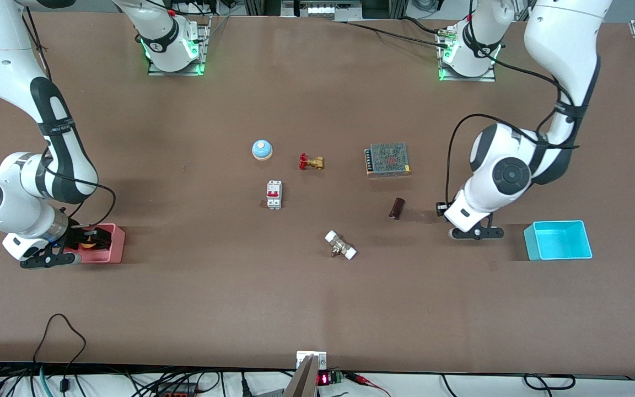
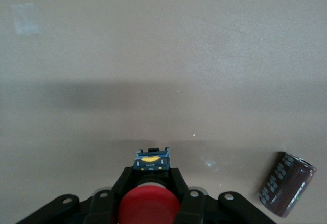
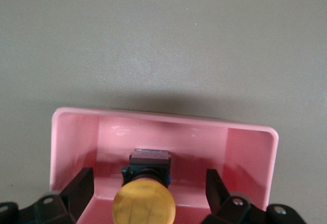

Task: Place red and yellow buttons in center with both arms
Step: 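Lower the red button beside the capacitor and open the left gripper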

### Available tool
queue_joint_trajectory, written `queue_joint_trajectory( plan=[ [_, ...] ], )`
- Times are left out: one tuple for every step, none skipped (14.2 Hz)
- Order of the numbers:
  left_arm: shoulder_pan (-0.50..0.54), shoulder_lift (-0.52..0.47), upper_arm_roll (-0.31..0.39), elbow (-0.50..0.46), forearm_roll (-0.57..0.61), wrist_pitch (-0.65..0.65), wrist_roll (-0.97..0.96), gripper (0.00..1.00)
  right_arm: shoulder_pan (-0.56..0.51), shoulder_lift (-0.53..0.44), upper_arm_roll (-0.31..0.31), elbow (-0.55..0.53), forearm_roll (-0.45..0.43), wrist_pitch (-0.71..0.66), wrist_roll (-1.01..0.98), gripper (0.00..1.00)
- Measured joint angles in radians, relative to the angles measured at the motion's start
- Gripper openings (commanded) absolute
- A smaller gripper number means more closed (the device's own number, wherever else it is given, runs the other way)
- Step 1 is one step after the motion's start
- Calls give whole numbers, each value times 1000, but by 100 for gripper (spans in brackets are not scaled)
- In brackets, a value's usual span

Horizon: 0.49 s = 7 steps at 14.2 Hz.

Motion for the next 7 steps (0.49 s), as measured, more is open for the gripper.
queue_joint_trajectory(
  plan=[
    [0, 4, 0, -29, 0, 47, -10, 24, 0, 0, 0, 0, 0, 0, 0, 98],
    [0, 9, 0, -51, 0, 80, -18, 25, 0, 0, 0, 0, 0, 0, 0, 98],
    [0, 13, 0, -65, 0, 97, -23, 29, 0, 0, 0, 0, 0, 0, 0, 97],
    [0, 14, 0, -68, 0, 104, -29, 49, 0, 0, 0, 0, 0, 0, 0, 97],
    [0, 14, 0, -68, 0, 104, -32, 96, 0, 0, 0, 0, 0, 0, 0, 97],
    [0, 14, 0, -68, 0, 106, -33, 100, 0, 0, 0, 0, 0, 0, 0, 97],
    [0, 14, 0, -68, 0, 109, -34, 100, 0, 0, 0, 0, 0, 1, 0, 97]
  ],
)
